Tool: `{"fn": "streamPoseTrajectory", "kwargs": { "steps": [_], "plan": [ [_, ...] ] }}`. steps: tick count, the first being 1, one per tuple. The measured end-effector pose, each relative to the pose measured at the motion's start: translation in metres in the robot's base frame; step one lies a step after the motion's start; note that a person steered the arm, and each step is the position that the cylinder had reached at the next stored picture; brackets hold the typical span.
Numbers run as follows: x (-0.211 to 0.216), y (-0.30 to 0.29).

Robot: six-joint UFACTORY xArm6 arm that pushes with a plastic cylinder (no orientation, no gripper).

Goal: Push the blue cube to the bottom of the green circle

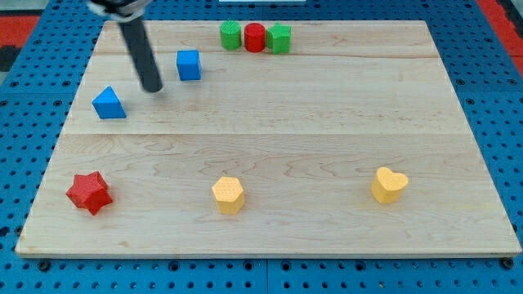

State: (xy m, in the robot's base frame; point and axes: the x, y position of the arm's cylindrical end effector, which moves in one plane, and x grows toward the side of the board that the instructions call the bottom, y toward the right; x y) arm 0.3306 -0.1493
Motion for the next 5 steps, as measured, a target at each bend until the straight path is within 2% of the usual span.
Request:
{"fn": "streamPoseTrajectory", "kwargs": {
  "steps": [1, 2, 3, 4, 5],
  "plan": [
    [-0.040, 0.023],
    [-0.041, 0.060],
    [-0.027, 0.055],
    [0.060, 0.021],
    [0.094, -0.081]
  ]
}}
